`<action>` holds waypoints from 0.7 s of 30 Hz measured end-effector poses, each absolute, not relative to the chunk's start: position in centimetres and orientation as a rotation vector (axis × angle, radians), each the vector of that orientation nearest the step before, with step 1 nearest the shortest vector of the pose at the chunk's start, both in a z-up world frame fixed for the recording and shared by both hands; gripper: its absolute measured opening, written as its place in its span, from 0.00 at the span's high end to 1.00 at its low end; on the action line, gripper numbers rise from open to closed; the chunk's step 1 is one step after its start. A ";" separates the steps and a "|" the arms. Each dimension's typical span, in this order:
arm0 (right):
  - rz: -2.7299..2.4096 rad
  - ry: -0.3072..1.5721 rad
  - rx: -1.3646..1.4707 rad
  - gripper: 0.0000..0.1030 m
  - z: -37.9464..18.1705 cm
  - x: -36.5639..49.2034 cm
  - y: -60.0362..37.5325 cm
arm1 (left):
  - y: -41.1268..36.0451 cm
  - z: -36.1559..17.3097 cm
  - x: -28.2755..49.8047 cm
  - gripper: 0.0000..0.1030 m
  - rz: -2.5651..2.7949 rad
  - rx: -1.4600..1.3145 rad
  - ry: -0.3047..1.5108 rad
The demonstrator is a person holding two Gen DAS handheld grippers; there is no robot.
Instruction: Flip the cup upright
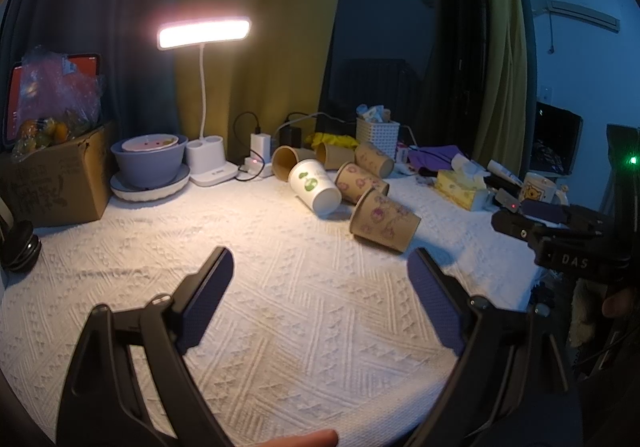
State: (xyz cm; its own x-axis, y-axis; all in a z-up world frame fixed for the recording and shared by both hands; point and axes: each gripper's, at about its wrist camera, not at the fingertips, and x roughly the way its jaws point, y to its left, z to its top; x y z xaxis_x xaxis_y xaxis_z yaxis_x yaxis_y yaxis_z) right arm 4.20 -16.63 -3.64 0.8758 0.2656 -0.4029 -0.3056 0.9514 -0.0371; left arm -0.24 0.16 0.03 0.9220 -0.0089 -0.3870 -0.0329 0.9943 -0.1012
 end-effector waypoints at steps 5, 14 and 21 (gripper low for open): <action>0.298 0.406 -0.102 0.28 -3.5 3.9 -16.5 | 0.2 0.0 -0.2 0.13 0.012 -0.107 0.398; 0.298 0.403 -0.101 0.28 -3.3 3.9 -16.3 | 0.2 0.1 -0.2 0.13 0.012 -0.107 0.398; 0.297 0.403 -0.101 0.28 -3.4 3.9 -16.3 | 0.2 0.0 -0.2 0.13 0.013 -0.108 0.399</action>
State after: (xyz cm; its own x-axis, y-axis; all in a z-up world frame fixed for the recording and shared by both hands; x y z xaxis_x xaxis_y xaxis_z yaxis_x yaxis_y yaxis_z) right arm 3.92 -16.31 -3.36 0.8773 0.2646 -0.4005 -0.3045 0.9518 -0.0380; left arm -0.21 0.22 0.04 0.9216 -0.0086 -0.3880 -0.0339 0.9942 -0.1024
